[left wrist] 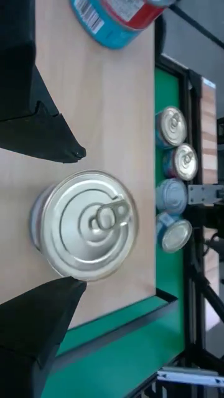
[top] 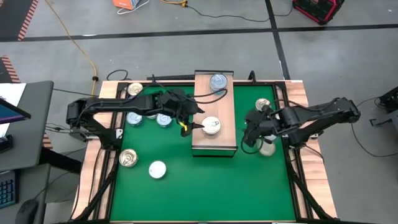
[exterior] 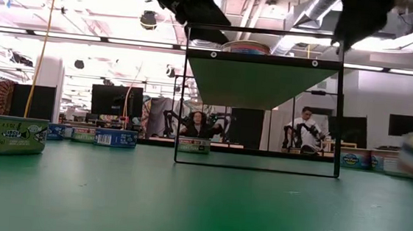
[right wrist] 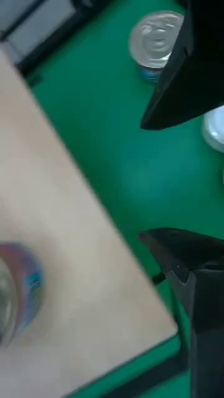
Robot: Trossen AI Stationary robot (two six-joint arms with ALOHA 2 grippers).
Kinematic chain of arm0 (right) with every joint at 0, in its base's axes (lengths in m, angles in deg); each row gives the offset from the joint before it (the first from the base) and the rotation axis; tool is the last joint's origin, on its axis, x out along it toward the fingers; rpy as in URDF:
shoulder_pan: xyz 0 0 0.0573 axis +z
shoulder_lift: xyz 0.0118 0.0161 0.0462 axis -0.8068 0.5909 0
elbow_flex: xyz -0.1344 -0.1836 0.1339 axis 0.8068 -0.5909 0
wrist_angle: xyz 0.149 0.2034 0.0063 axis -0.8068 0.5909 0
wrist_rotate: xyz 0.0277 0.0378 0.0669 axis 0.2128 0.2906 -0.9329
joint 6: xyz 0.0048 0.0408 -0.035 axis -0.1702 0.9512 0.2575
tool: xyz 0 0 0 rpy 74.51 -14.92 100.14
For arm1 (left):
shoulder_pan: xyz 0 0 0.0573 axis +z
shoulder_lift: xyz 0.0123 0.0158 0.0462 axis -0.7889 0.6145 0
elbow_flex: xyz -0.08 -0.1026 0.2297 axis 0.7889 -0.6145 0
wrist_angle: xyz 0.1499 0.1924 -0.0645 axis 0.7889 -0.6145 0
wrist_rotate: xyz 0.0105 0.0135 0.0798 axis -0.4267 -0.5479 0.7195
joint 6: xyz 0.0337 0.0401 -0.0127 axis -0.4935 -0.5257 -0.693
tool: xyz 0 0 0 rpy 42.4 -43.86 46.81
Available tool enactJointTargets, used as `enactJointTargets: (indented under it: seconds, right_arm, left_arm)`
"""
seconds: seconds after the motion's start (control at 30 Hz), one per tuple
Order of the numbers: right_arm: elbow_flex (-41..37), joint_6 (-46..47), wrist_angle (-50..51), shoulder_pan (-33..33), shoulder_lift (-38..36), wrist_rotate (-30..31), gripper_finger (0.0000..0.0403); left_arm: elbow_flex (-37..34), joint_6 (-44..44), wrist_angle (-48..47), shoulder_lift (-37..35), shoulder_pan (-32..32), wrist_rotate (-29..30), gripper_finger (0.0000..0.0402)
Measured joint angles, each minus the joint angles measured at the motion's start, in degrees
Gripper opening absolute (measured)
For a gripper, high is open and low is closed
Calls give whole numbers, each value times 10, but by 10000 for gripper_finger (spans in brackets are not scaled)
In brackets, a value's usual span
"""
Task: Stack canned seafood by type on shelf
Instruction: Stack the blue tuna can on top of the blue tuna can on the shelf
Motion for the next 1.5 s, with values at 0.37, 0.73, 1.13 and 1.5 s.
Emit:
enactJointTargets:
  seconds: [0.37,0.73,1.13,1.5]
  right_arm:
    - [-75,91,39,49,9,-86,292]
    - [-118,247,63,145,52,-162,292]
    - [-175,328,107,189,178,-208,292]
    - [-111,330,66,236,247,-228,291]
  left_arm:
    - [0,-37,4,-62,-63,52,302]
    - [0,-59,-17,-7,-253,203,302]
    - [0,-32,54,109,-379,346,302]
    - [0,-13,151,222,-394,395,302]
